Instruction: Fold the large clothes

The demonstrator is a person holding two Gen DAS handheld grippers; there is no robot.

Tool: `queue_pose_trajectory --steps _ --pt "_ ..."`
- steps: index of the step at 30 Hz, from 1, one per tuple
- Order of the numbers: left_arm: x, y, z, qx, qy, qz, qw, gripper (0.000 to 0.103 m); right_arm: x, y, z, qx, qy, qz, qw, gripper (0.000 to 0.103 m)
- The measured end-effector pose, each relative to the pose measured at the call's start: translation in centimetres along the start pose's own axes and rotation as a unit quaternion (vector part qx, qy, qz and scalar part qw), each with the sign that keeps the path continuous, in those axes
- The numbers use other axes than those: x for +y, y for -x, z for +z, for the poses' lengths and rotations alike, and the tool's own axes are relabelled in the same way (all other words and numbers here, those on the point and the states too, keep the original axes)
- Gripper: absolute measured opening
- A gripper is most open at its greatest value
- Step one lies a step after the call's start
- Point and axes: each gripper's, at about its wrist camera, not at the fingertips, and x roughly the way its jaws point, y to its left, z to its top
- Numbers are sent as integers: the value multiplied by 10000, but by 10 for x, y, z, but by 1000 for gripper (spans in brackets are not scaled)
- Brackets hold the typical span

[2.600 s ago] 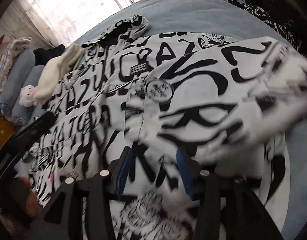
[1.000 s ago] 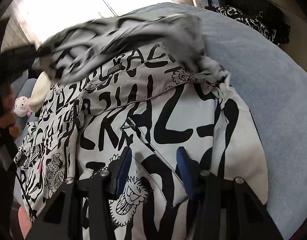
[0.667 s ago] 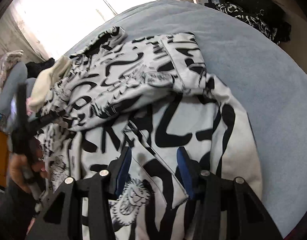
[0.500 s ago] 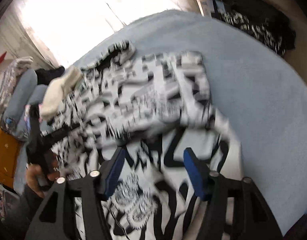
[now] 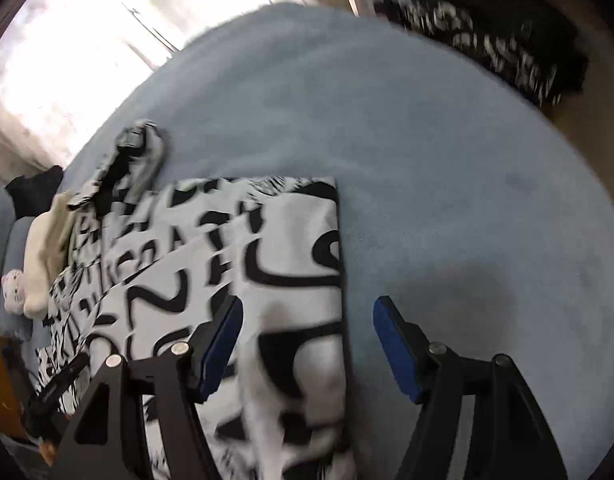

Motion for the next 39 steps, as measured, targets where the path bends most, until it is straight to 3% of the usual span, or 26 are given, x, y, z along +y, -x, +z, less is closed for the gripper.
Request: queue_pose_trajectory --steps 2,3,4,6,7,8,11,15,16,19,24,26,28,30,35,39 --pt "-8 -3 4 61 -173 146 9997 43 -6 -22 6 212 -155 83 9996 67" --pt "-12 -4 6 21 -272 259 9993 39 -6 -27 6 230 -178 75 9995 57" --pt "-17 -4 9 -32 -398 328 9987 32 -6 -31 6 218 -144 101 9996 29" --pt "-24 -2 16 -121 -541 372 9978 26 -3 -34 2 199 16 -14 9998 6" --pt "-29 0 22 -250 -596 406 9971 21 -1 -31 2 88 81 -93 9999 3" --pt "-32 3 28 -373 -620 464 9963 16 1 -22 2 -146 188 -173 9996 2" --pt "-39 10 44 -756 -618 552 9937 16 -8 -5 5 -681 6 -115 9976 2" --pt "-38 -11 50 -602 -589 815 9931 19 -5 -29 3 -406 197 -602 9972 4" --pt "-36 -18 48 -506 -599 903 9928 24 -4 -32 2 -342 256 -696 9967 4" --pt "-28 -24 40 -318 -596 1012 9926 33 -1 -16 2 -286 232 -753 9965 10" --pt "-30 5 31 -581 -889 896 9903 37 21 28 -9 -676 675 -853 9918 10" --pt "-37 24 24 -672 -1068 811 9887 37 32 51 -23 -846 789 -680 9910 15" --pt "-46 38 18 -617 -1160 765 9884 37 44 65 -36 -921 806 -494 9912 34" --pt "-55 46 12 -519 -1168 669 9895 37 57 72 -49 -989 830 -310 9912 43" --pt "-77 51 -9 -588 -1079 518 9911 37 120 60 -92 -527 1167 437 9908 44" --pt "-84 29 -23 -313 -902 488 9942 37 156 29 -118 -417 1560 347 9863 44"
